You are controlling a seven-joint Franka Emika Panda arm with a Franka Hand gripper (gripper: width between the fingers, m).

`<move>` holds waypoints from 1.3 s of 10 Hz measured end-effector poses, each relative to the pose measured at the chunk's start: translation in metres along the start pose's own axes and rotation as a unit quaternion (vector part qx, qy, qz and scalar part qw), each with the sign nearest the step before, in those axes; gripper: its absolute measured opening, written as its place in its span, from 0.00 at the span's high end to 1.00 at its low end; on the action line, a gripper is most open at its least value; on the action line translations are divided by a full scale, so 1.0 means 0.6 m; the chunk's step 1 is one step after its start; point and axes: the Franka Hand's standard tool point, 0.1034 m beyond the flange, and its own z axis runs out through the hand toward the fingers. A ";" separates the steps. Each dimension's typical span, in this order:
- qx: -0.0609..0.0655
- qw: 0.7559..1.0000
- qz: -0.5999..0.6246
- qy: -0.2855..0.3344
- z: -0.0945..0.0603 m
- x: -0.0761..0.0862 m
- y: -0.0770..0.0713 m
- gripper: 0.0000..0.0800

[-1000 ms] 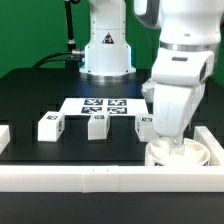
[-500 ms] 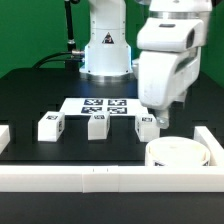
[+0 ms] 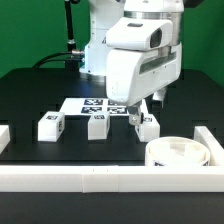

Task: Assemble stool

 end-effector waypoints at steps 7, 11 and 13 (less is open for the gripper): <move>0.026 0.900 0.434 0.012 0.018 -0.003 -0.029 0.19; 0.078 0.897 0.428 -0.084 0.017 -0.013 -0.050 0.19; 0.118 0.884 0.422 -0.159 0.025 -0.013 -0.053 0.19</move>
Offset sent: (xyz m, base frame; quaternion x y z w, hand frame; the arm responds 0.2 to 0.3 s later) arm -0.0102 -0.0166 -0.0038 0.0154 -0.0321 0.4180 0.9078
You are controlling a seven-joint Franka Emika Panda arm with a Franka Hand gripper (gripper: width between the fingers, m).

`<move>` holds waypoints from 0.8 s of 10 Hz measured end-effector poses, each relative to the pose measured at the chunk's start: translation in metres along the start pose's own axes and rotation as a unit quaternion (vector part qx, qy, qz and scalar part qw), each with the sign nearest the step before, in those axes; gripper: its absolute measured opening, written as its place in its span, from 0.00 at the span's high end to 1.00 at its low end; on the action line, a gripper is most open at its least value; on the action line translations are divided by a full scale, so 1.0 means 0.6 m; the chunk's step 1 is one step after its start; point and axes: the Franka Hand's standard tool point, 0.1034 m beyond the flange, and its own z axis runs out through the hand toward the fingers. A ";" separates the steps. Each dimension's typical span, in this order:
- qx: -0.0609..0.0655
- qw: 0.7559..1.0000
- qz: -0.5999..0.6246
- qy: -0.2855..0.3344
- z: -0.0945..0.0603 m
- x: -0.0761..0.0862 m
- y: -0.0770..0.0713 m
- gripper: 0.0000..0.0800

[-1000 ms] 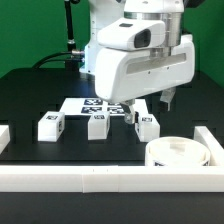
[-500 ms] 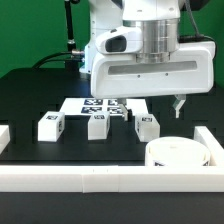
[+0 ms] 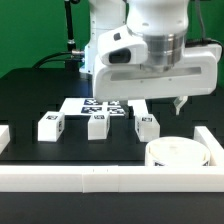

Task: Assemble stool

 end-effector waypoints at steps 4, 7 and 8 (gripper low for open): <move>0.010 0.979 -0.004 -0.202 0.033 -0.023 -0.007 0.19; 0.014 0.946 -0.007 -0.325 0.049 -0.038 -0.005 0.19; 0.016 0.946 -0.009 -0.324 0.060 -0.024 -0.004 0.19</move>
Offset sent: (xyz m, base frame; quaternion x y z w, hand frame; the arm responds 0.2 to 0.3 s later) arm -0.0054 0.0064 -0.0132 0.0074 -0.2496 -0.0017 0.9683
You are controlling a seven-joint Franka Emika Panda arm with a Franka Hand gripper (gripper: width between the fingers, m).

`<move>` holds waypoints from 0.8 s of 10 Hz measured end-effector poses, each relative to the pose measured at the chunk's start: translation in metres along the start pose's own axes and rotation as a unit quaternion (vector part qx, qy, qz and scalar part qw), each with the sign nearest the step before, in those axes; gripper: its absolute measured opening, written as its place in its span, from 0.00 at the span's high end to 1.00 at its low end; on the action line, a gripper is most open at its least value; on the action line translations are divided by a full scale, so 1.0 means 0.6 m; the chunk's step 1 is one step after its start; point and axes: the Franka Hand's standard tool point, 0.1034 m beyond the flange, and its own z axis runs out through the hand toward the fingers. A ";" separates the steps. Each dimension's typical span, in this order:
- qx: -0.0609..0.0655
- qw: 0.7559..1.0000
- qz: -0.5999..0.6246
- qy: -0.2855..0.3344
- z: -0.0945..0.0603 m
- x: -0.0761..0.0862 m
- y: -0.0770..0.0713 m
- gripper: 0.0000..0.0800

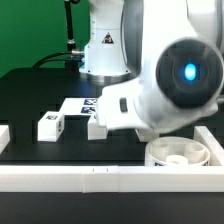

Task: Assemble stool

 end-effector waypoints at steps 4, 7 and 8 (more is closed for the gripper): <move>-0.004 1.000 0.001 0.014 0.014 0.014 -0.002 0.19; -0.005 0.999 -0.001 0.032 0.018 0.028 -0.002 0.19; -0.005 0.999 -0.002 0.032 0.018 0.028 -0.002 0.33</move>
Offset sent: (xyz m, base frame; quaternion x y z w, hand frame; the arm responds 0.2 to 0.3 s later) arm -0.0161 -0.0059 -0.0135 -0.0474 0.0171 0.0448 0.9977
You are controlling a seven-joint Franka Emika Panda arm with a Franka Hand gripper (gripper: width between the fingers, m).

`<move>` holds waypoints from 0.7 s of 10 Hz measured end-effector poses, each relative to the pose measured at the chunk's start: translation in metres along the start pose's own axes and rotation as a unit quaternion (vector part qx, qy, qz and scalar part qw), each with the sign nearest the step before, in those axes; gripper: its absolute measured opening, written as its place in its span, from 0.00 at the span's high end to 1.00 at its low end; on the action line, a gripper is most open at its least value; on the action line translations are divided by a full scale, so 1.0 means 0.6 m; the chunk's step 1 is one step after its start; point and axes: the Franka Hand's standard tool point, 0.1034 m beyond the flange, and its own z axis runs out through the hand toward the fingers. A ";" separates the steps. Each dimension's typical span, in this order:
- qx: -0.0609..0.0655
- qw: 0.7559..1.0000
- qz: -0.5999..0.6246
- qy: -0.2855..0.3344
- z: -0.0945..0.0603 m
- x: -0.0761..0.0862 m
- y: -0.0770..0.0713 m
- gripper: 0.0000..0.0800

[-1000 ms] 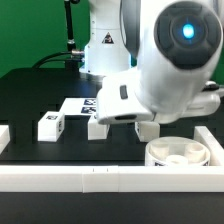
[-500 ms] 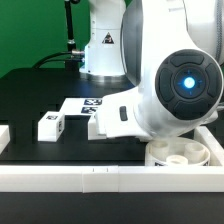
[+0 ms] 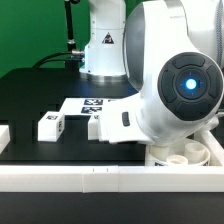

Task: Assemble stool

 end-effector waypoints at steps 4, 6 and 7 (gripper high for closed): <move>0.001 1.000 -0.009 -0.001 -0.002 -0.001 0.001 0.59; 0.000 1.000 -0.013 -0.002 -0.018 -0.010 -0.004 0.59; 0.000 1.000 -0.013 -0.011 -0.037 -0.030 -0.011 0.59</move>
Offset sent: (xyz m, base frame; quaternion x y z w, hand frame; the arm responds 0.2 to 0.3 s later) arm 0.0058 -0.0034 0.0056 0.0059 -0.0101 -0.0343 0.9993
